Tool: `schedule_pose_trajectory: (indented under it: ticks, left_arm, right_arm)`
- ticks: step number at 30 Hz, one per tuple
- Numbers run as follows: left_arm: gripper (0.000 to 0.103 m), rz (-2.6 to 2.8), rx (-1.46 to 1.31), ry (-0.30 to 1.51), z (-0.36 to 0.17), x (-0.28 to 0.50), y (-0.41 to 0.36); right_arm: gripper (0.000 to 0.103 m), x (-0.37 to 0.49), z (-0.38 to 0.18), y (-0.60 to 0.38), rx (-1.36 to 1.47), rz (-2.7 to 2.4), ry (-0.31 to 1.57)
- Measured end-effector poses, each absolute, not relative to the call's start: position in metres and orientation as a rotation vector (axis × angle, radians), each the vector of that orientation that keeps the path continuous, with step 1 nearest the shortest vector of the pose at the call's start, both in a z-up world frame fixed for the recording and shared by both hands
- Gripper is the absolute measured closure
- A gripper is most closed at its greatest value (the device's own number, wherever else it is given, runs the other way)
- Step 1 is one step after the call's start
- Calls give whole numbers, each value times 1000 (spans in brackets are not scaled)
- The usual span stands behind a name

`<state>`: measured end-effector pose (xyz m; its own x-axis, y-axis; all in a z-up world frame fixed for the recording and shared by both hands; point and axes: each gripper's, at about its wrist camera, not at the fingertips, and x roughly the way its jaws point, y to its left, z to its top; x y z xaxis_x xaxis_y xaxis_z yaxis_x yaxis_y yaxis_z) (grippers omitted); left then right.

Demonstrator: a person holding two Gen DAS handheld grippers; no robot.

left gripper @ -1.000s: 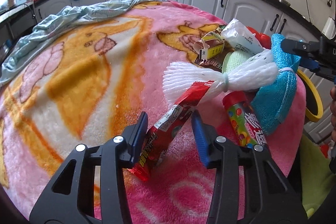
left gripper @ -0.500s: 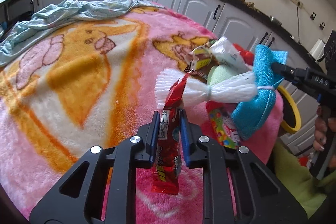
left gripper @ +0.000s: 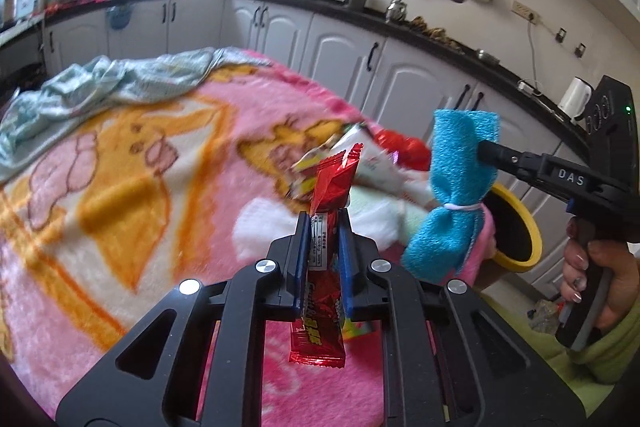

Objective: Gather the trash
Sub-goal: 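Carry the red wrapper and blue cloth over the yellow trash bin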

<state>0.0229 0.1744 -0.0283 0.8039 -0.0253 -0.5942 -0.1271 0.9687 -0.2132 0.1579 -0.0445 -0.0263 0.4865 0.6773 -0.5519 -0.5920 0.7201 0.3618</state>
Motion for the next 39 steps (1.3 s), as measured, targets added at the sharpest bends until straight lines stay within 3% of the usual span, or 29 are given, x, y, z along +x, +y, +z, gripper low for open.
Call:
schedule_pose_trajectory:
  ticks: [22, 39]
  left_arm:
    - [94, -183, -129, 606, -2, 104, 62]
    - [94, -337, -52, 603, 3, 178, -40]
  right_arm:
    - [100, 186, 28, -147, 285, 649, 594]
    - [100, 220, 9, -256, 360, 450, 595]
